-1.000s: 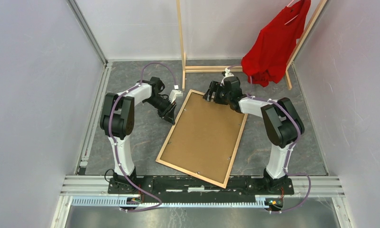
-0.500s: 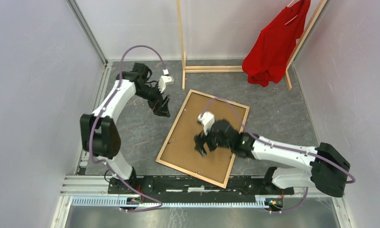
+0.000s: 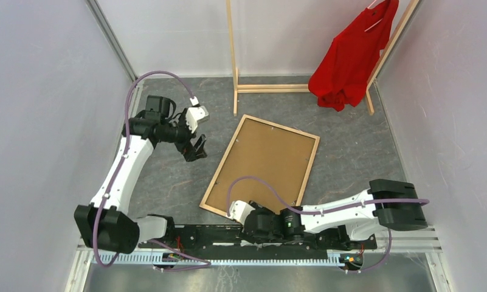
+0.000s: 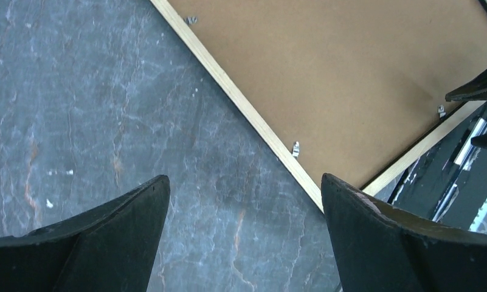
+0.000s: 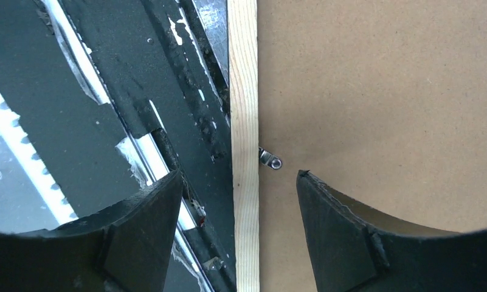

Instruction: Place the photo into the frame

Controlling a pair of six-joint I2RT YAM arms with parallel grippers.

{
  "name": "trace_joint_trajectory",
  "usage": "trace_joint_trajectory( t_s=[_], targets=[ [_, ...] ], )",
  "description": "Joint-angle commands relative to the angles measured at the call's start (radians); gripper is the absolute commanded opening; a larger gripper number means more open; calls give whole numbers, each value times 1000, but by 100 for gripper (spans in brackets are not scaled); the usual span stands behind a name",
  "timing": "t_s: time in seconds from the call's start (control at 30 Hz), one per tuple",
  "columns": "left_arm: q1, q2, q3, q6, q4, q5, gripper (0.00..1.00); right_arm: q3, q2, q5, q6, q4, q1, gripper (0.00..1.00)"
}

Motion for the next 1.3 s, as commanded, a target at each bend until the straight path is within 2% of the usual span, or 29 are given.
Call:
trace_joint_trajectory(
  t_s=[0.0, 0.2, 0.43, 0.53, 0.57, 0.73, 0.83, 1.1, 1.27],
  targets=[
    [-1, -103, -73, -58, 49, -54, 100, 67, 65, 110, 12, 17, 29, 73],
    [0, -223, -164, -56, 87, -120, 100, 79, 127, 136, 8, 27, 41, 57],
    [0, -314, -267, 45, 74, -68, 100, 91, 129, 171, -10, 38, 36, 26],
    [-1, -353, -332, 192, 23, -13, 100, 104, 117, 182, -16, 27, 21, 12],
    [-1, -367, -355, 241, 3, 4, 100, 104, 107, 177, -12, 28, 9, 2],
    [-2, -465, -433, 453, -68, 35, 100, 104, 22, 51, -11, 61, -91, 0],
    [-2, -580, -458, 616, -110, 74, 100, 147, -19, -45, -23, 64, -141, 0],
    [-1, -874, -590, 1024, -55, 156, 100, 368, 0, -181, -47, -49, -215, 0],
    [-1, -923, -648, 1231, -27, 152, 100, 483, 24, -263, -44, -92, -265, 0]
  ],
)
